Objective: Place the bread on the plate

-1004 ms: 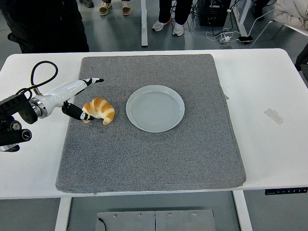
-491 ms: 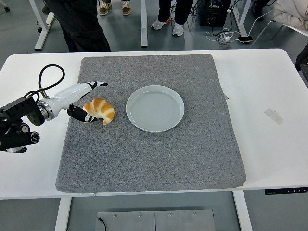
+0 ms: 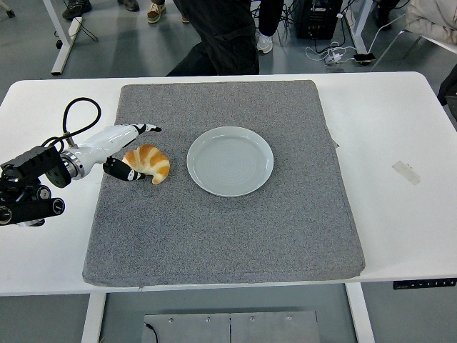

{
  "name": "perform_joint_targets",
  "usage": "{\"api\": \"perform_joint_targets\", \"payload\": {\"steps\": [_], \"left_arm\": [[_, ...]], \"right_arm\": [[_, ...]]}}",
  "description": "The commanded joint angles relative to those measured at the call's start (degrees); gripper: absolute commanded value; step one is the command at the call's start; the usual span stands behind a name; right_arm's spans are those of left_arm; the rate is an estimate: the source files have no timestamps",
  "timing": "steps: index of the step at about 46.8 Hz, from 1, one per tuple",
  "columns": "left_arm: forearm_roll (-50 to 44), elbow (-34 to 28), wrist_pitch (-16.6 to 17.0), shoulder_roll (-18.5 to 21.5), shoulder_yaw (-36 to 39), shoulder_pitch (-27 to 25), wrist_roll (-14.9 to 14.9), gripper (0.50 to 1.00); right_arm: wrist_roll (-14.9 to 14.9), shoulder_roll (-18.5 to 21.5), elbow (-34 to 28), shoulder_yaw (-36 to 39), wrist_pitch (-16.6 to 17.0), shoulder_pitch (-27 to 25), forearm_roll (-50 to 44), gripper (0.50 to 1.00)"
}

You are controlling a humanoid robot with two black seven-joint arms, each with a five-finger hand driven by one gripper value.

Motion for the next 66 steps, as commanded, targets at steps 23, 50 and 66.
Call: {"api": "perform_joint_targets", "payload": {"steps": [23, 50, 66], "left_arm": [[0.1, 0.6, -0.5, -0.7, 1.2, -0.1, -0.4, 0.580], [0.8, 0.4, -0.8, 0.6, -1.9, -5.6, -2.5, 0.500], [6.2, -0.4, -0.8, -0.3, -7.2, -7.0, -2.5, 0.500]], "right_arm": [[0.0, 0.0, 0.0, 0.0, 0.0, 0.0, 0.0, 1.000], [0.0, 0.0, 0.0, 0.0, 0.0, 0.0, 0.0, 1.000], [0.0, 0.0, 0.0, 0.0, 0.0, 0.0, 0.0, 1.000]]}}
